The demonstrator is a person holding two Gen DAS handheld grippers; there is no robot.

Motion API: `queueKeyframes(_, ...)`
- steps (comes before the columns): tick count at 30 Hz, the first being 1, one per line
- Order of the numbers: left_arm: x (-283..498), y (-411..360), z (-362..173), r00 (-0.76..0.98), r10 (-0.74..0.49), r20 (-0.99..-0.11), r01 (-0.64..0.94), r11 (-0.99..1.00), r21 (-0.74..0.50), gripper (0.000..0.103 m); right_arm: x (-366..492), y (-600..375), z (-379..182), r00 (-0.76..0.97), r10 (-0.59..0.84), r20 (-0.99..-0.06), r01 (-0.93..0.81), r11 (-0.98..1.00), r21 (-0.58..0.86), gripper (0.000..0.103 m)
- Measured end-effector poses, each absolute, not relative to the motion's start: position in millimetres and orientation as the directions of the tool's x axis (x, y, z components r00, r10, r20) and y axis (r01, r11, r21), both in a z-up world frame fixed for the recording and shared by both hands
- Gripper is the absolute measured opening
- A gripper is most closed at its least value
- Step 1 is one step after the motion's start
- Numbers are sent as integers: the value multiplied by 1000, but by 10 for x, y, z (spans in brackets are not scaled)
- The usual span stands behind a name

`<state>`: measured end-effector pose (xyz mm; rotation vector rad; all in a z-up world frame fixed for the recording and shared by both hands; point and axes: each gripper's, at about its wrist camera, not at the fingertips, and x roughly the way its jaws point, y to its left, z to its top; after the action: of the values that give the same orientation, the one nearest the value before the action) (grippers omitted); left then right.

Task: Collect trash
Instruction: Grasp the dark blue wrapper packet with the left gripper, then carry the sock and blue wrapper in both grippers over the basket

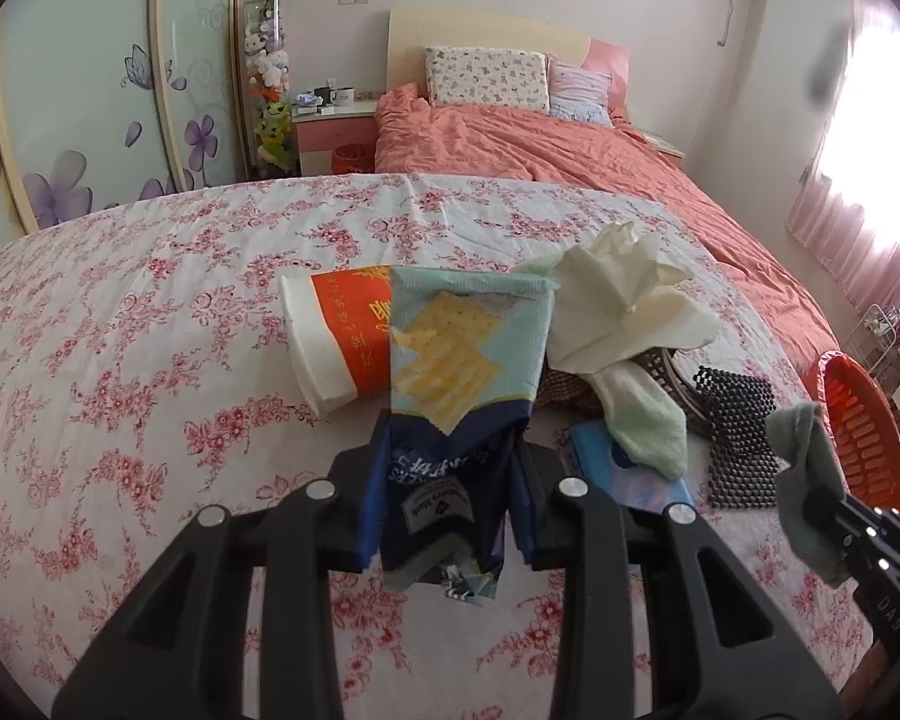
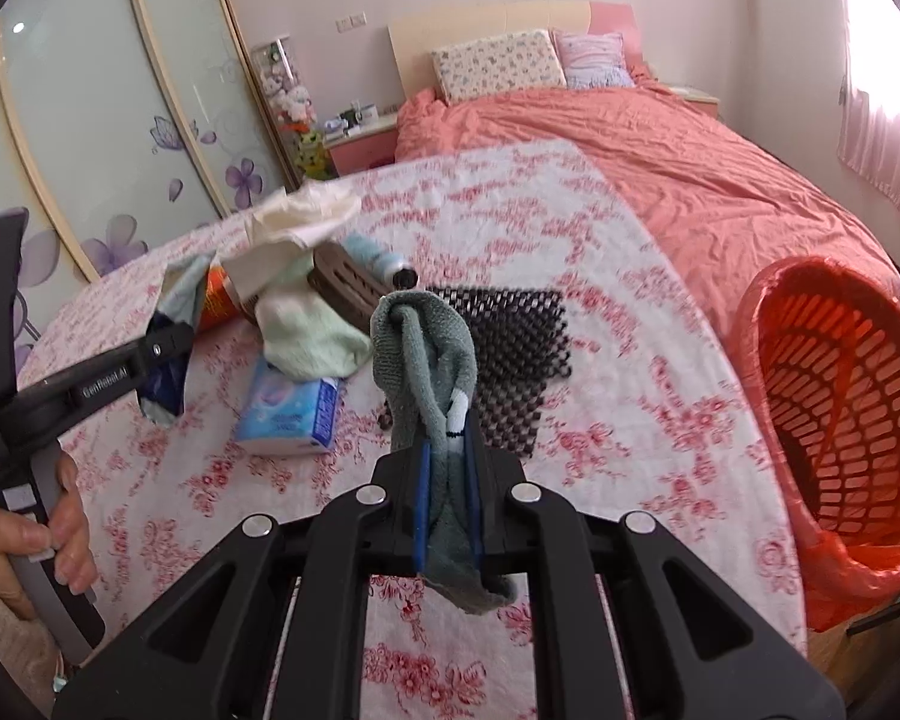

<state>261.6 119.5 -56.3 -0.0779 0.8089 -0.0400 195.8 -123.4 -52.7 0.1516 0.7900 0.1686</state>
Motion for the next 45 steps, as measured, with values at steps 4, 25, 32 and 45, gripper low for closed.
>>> queueKeyframes(4, 2528, 1187, -457, 699, -66, -712, 6, 996, -86, 34, 1902, -1322, -394, 716, 202, -669, -84, 975, 204, 10)
queueKeyframes(25, 1981, 430, 137, 727, -191, -659, 158, 981, -110, 34, 1480, -1988, -15, 825, 105, -556, 21, 976, 216, 10)
queueKeyframes(32, 1859, -163, 233, 712, -291, -639, 277, 953, -125, 34, 1392, -2361, 2, 842, 41, -537, 97, 969, 226, 10)
queueKeyframes(45, 1897, -1395, 123, 600, -478, -642, 485, 855, -183, 34, 1319, -3223, -88, 850, -65, -522, 252, 921, 296, 10)
